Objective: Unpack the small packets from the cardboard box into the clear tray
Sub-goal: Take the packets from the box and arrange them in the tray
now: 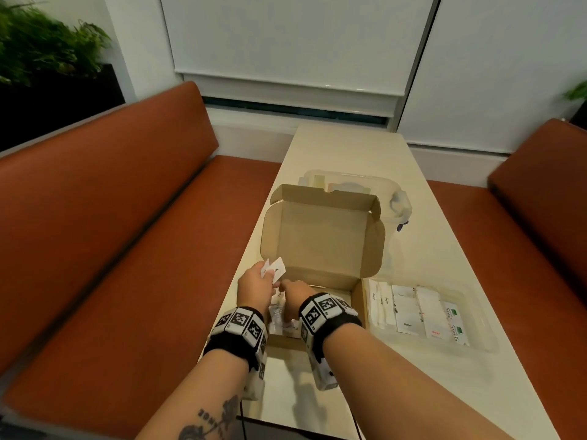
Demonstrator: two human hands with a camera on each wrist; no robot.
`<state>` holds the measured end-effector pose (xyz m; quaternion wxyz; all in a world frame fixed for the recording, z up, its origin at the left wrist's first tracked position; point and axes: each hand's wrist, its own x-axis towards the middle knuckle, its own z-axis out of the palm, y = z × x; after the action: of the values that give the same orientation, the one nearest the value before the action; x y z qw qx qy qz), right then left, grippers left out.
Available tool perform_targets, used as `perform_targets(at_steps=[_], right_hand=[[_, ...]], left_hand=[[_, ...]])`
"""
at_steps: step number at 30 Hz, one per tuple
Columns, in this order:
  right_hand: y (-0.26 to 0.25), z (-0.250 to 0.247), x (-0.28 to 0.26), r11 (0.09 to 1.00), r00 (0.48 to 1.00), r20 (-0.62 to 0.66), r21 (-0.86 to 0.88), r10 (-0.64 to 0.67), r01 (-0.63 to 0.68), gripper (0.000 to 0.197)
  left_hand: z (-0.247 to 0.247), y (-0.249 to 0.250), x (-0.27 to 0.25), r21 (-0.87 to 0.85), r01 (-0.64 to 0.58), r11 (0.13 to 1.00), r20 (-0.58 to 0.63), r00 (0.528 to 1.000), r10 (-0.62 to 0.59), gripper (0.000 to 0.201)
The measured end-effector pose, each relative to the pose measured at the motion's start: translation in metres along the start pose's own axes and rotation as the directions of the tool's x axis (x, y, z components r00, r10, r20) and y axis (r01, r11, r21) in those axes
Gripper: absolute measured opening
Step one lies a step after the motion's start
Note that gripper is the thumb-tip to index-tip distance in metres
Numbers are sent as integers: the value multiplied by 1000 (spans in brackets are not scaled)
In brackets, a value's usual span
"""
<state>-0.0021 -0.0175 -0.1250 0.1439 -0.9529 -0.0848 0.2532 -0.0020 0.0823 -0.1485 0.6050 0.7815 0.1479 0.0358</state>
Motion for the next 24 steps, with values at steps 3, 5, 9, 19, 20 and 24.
perform_targets(at_steps=[3,5,9,19,20,24], right_hand=[[1,6,5,999,999,14,-28,-40,40,48],[0,11,4,995,999,38,-94,-22,25,42],[2,18,4,980,998,49,-200,30,-20,53],[0,25,9,993,998,63,-114,14,-7,39],[0,25,9,993,997,77,-122,5,4,34],[4,28,3,977,991,130,-215,30,-1,19]], left_hand=[[-5,-4,1,-5,9,1000,-16,1000,-9,25],[-6,-6,2,-3,16,1000,-23,1000,-16,23],[-3,-9,4,-47,36,998,-2,999,-37,26],[3,-10,2,-79,83,993,24,996,-82,31],[3,-10,2,-83,90,993,25,996,-88,29],[3,-11,1,-74,116,990,26,993,-114,30]])
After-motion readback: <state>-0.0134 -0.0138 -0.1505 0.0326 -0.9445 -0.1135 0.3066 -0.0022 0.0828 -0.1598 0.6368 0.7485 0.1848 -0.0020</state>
